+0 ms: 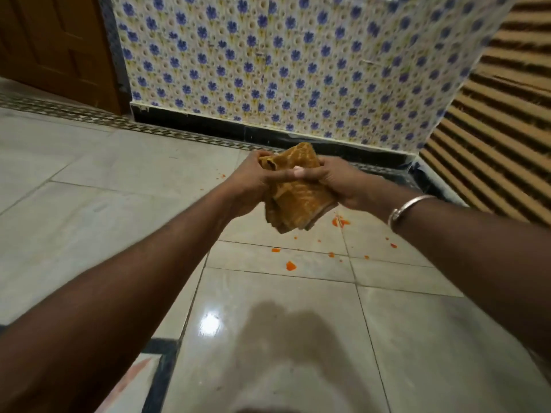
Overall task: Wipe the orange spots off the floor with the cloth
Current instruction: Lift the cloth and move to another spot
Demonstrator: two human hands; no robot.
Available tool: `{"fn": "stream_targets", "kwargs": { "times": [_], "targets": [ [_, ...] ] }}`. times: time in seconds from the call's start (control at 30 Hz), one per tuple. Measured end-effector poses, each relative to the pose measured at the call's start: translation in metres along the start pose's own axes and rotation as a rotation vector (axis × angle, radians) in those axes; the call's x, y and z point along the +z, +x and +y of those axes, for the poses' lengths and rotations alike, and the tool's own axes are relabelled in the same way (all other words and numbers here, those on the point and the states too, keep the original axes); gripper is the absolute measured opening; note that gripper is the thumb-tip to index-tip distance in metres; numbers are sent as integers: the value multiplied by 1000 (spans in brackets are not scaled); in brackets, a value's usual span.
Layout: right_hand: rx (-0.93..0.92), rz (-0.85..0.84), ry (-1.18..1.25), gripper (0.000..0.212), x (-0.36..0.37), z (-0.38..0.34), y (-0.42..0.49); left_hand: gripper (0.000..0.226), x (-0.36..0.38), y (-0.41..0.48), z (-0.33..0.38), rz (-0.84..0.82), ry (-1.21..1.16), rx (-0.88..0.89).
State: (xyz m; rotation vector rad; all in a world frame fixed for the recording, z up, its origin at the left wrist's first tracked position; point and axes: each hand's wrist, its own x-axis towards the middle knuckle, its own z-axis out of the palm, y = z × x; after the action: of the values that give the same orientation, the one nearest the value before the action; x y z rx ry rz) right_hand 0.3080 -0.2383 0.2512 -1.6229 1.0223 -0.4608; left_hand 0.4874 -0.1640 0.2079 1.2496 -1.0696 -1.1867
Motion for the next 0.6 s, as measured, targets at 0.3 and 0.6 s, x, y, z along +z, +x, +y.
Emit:
{"fn": "stream_targets", "kwargs": {
  "times": [0.3,0.6],
  "targets": [
    [55,-5,-2,37,-62,-13,27,49,30,52,35,93,73,-63],
    [38,35,164,36,-51,64,73,37,46,93,8,220,430,-142]
  ]
}}
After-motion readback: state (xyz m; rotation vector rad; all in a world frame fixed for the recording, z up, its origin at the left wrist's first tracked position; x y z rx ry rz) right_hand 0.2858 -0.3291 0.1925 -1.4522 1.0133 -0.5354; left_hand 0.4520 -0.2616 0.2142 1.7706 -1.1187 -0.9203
